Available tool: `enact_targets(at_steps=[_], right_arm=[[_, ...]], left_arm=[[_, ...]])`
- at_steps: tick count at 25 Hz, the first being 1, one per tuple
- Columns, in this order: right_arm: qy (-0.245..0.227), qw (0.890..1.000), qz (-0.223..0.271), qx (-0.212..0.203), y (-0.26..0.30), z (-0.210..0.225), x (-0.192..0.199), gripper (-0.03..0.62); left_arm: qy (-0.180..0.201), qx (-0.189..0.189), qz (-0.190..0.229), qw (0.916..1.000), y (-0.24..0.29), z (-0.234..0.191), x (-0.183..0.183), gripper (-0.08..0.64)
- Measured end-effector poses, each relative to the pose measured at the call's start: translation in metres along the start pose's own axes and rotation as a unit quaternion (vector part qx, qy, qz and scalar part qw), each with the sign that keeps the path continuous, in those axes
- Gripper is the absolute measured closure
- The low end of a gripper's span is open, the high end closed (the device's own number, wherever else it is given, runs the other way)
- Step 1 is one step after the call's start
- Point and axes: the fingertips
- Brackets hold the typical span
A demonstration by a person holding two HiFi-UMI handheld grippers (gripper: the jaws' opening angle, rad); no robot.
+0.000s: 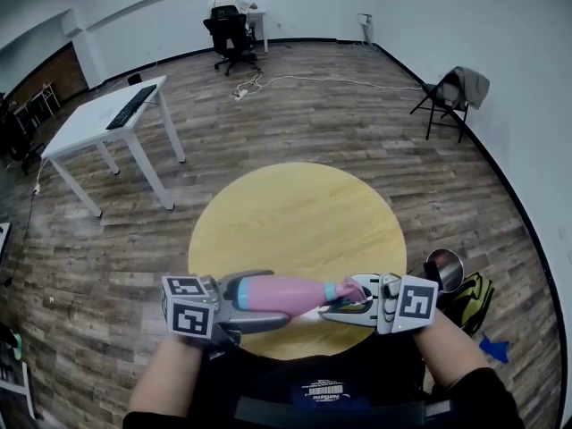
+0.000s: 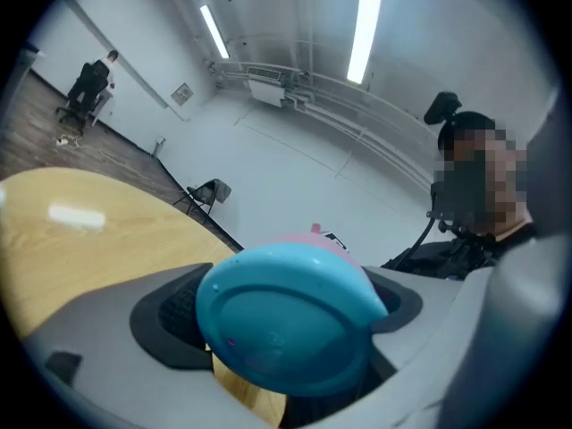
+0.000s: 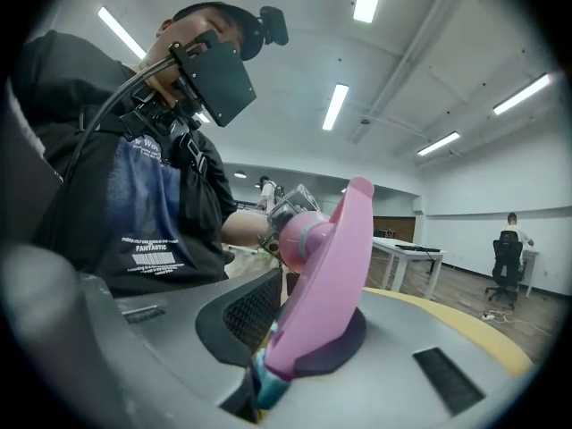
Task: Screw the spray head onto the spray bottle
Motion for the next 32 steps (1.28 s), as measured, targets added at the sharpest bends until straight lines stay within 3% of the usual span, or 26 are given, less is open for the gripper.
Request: enact_targets(at_steps=[3, 6, 8, 10, 12, 14, 19, 21, 23, 27, 30, 32], right_arm=[[-0.02, 1.0, -0.014, 0.001, 0.0, -0.003, 0.006, 0.548], [-0.013, 1.0, -0.014, 0.002, 0.002, -0.002, 0.007, 0.546], [0.058, 0.998, 0.001, 0.017, 0.004, 0.01, 0.004, 0.546], [0.159, 0.987, 0.021, 0.033, 0.003, 0.03, 0.004, 0.534], [0.236, 0.971, 0.041, 0.028, 0.0, 0.042, 0.001, 0.47], [0.268, 0.962, 0.045, 0.017, -0.001, 0.044, 0.001, 0.404], [0.268, 0.962, 0.055, 0.023, -0.003, 0.049, -0.001, 0.359], [0.254, 0.965, 0.063, 0.031, -0.004, 0.05, -0.006, 0.366], [0.238, 0.968, 0.067, 0.035, -0.004, 0.049, -0.009, 0.414], [0.232, 0.969, 0.08, 0.036, -0.008, 0.048, -0.014, 0.428], [0.278, 0.955, 0.099, 0.037, -0.009, 0.055, -0.013, 0.431], [0.337, 0.934, 0.119, 0.027, -0.009, 0.063, -0.013, 0.432]], left_arm=[[-0.041, 0.023, 0.014, 0.9988, 0.0, 0.003, 0.001, 0.051], [-0.015, 0.025, 0.029, 0.9992, -0.002, 0.005, -0.004, 0.051], [0.033, 0.007, 0.036, 0.9988, -0.005, 0.007, -0.011, 0.048], [0.085, -0.018, 0.031, 0.9957, -0.005, 0.008, -0.018, 0.048], [0.133, -0.038, 0.009, 0.9904, -0.003, 0.01, -0.022, 0.048], [0.171, -0.05, -0.021, 0.9838, -0.002, 0.013, -0.021, 0.046], [0.204, -0.069, -0.058, 0.9749, -0.008, 0.01, -0.018, 0.048], [0.202, -0.073, -0.06, 0.9748, -0.009, 0.007, -0.015, 0.048], [0.194, -0.073, -0.054, 0.9768, -0.007, 0.007, -0.016, 0.048], [0.184, -0.067, -0.051, 0.9793, -0.004, 0.009, -0.015, 0.048], [0.174, -0.061, -0.013, 0.9828, -0.007, 0.01, -0.026, 0.043], [0.196, -0.061, 0.017, 0.9786, -0.009, 0.016, -0.038, 0.043]])
Point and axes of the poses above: the fingertips, and each gripper's own axes: y forward along the fingers, z to its right, x out of its underside, and after that the axes turned 12 degrees about x, right-handed
